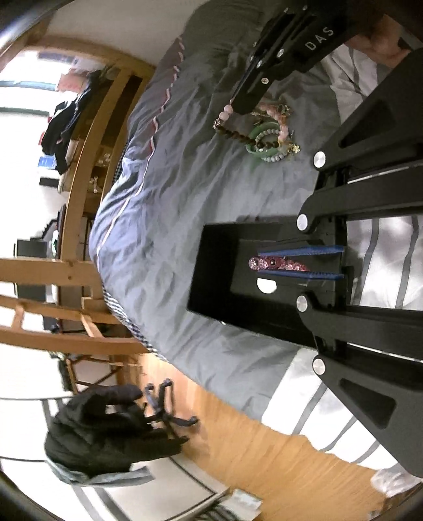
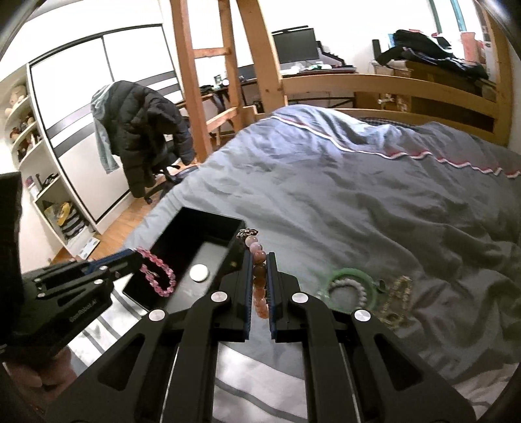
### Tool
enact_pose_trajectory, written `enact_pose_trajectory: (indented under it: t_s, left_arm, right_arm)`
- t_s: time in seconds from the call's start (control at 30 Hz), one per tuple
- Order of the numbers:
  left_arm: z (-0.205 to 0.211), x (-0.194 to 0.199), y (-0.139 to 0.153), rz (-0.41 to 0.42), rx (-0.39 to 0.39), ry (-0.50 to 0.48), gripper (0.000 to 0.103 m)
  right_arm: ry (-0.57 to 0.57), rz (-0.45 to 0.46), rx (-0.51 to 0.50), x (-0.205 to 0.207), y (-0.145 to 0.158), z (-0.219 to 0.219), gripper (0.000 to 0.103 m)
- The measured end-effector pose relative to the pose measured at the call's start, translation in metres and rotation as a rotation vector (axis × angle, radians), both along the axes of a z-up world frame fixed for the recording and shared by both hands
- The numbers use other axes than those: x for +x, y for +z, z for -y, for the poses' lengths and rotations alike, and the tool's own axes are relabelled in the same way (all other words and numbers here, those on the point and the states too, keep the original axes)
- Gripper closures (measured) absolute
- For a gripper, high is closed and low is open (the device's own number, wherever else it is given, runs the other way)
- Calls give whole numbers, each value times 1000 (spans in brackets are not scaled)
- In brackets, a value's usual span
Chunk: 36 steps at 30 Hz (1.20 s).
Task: Organize jewelry
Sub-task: 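Carry the pink bracelet into the black box and open the left tool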
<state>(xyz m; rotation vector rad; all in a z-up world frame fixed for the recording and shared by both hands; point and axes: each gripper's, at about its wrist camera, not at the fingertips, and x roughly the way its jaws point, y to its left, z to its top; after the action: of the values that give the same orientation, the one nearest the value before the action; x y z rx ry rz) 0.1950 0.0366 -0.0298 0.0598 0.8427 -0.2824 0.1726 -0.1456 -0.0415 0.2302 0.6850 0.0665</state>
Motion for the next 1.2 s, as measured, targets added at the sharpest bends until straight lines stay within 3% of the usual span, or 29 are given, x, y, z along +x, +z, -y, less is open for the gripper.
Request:
enact_pose_trajectory:
  t_s: [0.13,0.27,0.73,0.97,1.1,1.13,1.17,1.2]
  left_arm:
    - [-14,11,-9,-56,-68,-3,95]
    - [-18,16,-16,-85,-85,-2,95]
    - [-23,28,-33,-108,50,108,95]
    - [-40,29,-29,-120,-16,140,95]
    - [-39,26,-27,-101,-3,141,94]
    - [-39,26,-27,-98,-5,139,93]
    - [-39,25,-26,-94,-5,140,86]
    - [-39,25,-25,-87,-2,146,72]
  right_arm:
    - [35,-3,45,18,-2,-16,94]
    - [71,-5,73,37,-4,-36,94]
    - [168,-45,58,52,-36,-71,94]
    - [191,-57,72,50,-47,-81,94]
    - [171,-71,89,52,-49,-76,93]
    - [162,-72,98,52,-48,-73,91]
    - [159,-70,103,52,-48,-71,90]
    - [152,-66,106,52,-46,-68,79]
